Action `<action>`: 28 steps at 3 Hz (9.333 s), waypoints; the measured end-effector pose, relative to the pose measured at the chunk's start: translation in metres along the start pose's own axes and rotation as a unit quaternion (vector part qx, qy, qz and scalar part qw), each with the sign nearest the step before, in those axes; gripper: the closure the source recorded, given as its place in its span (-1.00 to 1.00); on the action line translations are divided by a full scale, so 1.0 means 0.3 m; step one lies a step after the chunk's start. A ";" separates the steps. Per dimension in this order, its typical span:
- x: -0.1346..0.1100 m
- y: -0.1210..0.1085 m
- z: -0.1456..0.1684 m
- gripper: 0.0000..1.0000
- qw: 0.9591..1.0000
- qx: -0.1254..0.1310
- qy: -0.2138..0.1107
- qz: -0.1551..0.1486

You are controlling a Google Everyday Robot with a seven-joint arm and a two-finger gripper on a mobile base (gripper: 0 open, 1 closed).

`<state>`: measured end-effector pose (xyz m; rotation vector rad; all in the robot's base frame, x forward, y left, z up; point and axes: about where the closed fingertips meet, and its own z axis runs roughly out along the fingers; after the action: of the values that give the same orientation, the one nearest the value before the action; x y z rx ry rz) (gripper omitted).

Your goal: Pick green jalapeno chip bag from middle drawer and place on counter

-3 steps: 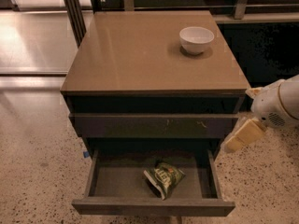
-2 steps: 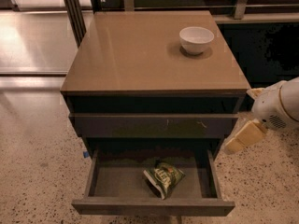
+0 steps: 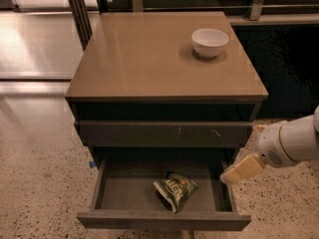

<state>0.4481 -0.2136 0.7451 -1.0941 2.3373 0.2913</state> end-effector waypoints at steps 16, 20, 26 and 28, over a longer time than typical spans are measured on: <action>0.085 0.198 1.214 -1.00 0.975 -0.174 -0.044 0.134; 0.185 0.250 1.317 -0.18 0.979 -0.160 0.016 0.128; 0.066 0.285 0.894 1.00 0.963 -0.209 -0.161 0.053; 0.113 0.208 0.575 1.00 0.970 -0.125 -0.205 0.039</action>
Offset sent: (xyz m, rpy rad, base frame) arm -0.0026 0.0136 -0.0321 0.0399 0.0383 0.0071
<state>0.4481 -0.1251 0.5808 -0.9467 2.0077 0.7830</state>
